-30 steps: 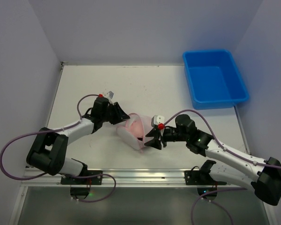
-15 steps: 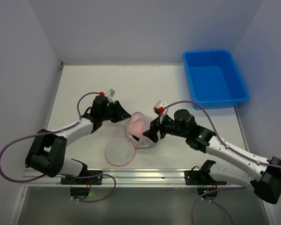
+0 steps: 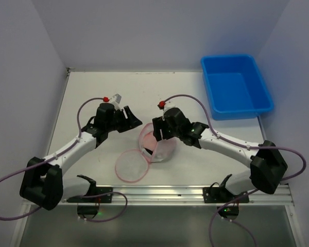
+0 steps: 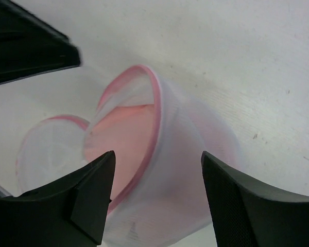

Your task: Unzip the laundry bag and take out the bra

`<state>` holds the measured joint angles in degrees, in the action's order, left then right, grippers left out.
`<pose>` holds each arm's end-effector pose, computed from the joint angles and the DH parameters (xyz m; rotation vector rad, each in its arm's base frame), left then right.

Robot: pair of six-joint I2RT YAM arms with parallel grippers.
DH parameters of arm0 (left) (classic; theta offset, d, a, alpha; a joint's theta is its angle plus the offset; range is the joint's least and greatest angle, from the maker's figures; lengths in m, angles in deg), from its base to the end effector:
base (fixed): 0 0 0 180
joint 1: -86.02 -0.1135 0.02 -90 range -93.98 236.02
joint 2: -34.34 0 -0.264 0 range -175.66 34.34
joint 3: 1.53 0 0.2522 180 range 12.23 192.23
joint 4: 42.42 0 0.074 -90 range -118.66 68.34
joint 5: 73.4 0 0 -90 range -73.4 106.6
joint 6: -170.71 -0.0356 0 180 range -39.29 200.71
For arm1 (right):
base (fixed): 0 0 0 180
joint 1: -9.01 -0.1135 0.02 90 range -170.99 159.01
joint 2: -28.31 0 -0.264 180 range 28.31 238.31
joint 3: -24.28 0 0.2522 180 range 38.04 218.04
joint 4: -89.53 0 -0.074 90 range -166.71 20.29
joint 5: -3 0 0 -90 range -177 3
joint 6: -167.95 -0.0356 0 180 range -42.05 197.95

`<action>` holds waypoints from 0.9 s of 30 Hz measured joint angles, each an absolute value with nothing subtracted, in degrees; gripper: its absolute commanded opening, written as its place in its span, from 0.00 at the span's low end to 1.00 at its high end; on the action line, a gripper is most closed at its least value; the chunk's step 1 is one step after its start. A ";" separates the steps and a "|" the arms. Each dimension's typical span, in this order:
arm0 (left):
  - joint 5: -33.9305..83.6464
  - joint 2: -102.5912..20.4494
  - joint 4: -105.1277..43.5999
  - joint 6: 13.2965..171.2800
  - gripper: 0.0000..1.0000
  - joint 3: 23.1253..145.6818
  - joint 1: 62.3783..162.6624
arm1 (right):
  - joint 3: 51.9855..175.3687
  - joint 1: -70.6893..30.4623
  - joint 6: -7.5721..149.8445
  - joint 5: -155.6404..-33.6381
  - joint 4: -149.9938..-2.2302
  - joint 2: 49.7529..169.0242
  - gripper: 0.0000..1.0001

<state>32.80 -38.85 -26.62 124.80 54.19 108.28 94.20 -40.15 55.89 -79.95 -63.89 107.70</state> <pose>0.2504 -0.1132 0.2312 -0.2601 2.2751 -0.9465 0.2051 0.2306 0.2672 -0.4586 2.2042 0.5542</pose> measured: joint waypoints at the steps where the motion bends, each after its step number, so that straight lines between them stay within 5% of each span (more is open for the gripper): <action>1: 32.48 -37.45 -25.94 124.83 0.64 53.18 108.33 | 94.23 -40.04 55.25 -79.12 -63.47 109.17 0.68; 18: 30.38 -39.27 -30.83 128.17 0.57 44.22 117.68 | 81.64 -29.16 50.66 -83.82 -66.86 107.20 0.63; 21: 30.73 -41.17 -32.61 128.67 0.40 44.24 117.68 | 80.83 -29.05 50.51 -85.11 -68.17 107.20 0.63; 25: 31.40 -41.48 -33.59 129.59 0.04 44.27 117.68 | 80.74 -28.81 51.21 -86.38 -68.61 105.95 0.64; 27: 31.40 -40.97 -33.46 129.61 0.00 44.46 117.68 | 80.83 -28.85 51.93 -86.77 -68.52 104.47 0.64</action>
